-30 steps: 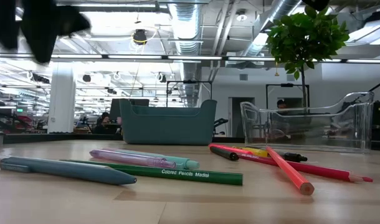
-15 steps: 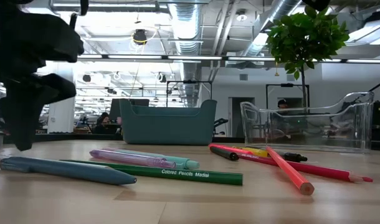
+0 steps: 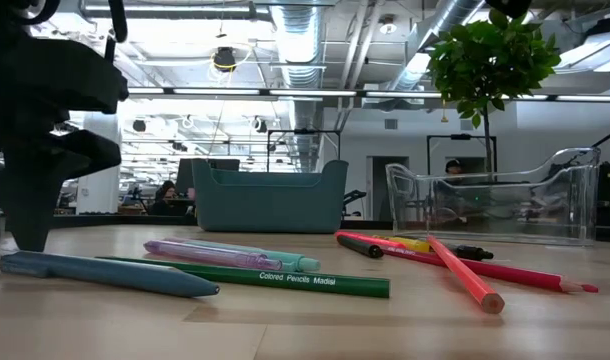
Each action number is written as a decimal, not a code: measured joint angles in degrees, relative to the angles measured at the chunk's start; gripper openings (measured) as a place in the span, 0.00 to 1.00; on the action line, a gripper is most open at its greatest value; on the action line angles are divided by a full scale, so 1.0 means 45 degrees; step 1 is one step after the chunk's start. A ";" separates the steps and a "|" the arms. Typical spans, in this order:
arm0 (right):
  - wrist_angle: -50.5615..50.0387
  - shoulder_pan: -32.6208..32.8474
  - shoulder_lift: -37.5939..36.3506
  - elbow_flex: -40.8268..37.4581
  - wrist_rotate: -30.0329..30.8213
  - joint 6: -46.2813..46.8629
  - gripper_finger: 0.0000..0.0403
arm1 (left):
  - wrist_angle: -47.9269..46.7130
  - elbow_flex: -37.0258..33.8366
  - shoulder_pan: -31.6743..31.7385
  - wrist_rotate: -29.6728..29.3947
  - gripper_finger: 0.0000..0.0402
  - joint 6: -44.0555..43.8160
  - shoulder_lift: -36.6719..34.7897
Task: Sort pens & pencils
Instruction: Put the white pencil into the blue bin, then put the dark blue pen into the transparent bin
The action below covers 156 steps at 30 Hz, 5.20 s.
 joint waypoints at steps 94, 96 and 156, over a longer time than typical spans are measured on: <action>-0.0012 0.0000 0.0000 0.0000 0.0010 -0.0364 0.17 | -0.7630 1.1210 1.5460 0.0660 0.01 1.4110 0.6283; -0.0016 0.0000 0.0000 0.0000 0.0010 -0.0364 0.17 | -0.7674 1.1210 1.5466 0.0632 0.01 1.4110 0.6463; -0.0092 0.0005 0.0000 0.0001 0.0005 -0.0364 0.17 | -1.1065 1.3298 0.1506 -0.0226 0.47 0.2437 0.2281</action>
